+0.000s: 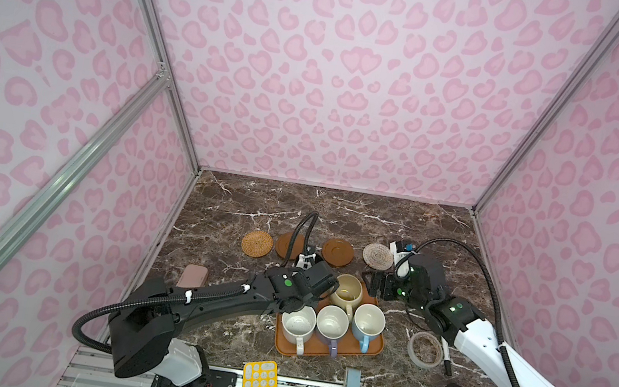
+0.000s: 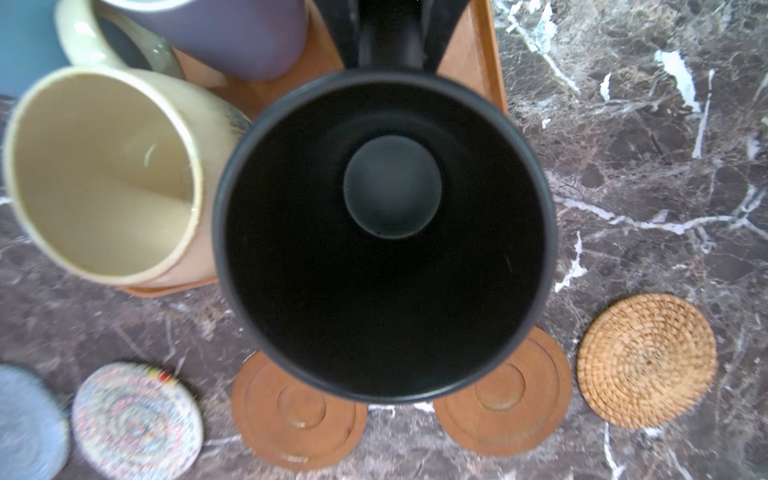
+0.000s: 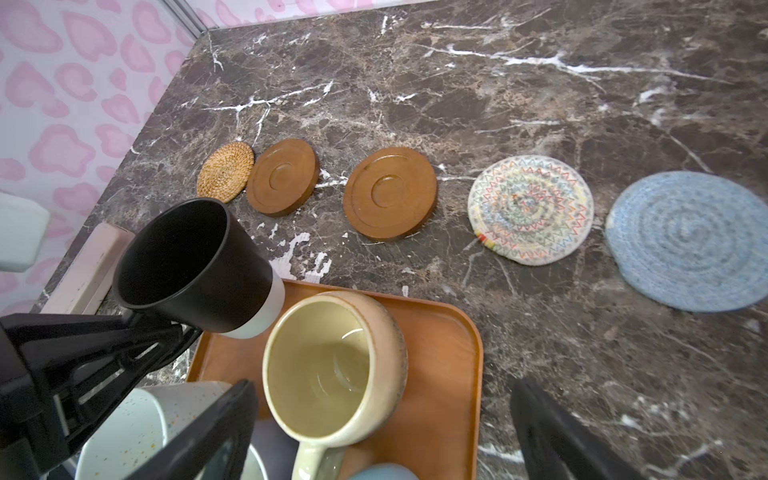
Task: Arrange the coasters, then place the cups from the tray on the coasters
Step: 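Lift the black mug with the left gripper and carry it toward the wicker coaster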
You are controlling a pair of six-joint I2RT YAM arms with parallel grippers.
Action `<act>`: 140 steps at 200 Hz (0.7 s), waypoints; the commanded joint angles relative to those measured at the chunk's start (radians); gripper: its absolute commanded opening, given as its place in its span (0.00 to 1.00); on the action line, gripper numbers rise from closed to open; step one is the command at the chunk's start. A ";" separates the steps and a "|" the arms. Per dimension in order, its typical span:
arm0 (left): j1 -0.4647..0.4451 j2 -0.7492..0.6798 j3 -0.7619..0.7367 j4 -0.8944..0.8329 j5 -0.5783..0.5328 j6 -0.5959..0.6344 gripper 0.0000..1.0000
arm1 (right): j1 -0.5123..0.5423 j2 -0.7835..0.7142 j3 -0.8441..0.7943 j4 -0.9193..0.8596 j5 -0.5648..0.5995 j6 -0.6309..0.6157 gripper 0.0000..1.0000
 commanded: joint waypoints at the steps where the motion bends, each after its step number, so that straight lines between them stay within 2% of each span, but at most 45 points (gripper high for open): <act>1: 0.013 -0.051 -0.004 0.065 -0.071 0.031 0.02 | 0.015 0.024 0.029 0.045 0.021 -0.016 0.98; 65: 0.108 -0.256 -0.057 0.152 -0.073 0.196 0.02 | 0.081 0.165 0.193 0.060 0.032 -0.010 0.98; 107: 0.233 -0.363 -0.158 0.263 -0.065 0.271 0.02 | 0.139 0.308 0.313 0.070 0.026 -0.013 0.98; 140: 0.345 -0.372 -0.206 0.315 -0.041 0.312 0.02 | 0.159 0.417 0.388 0.075 0.004 -0.006 0.98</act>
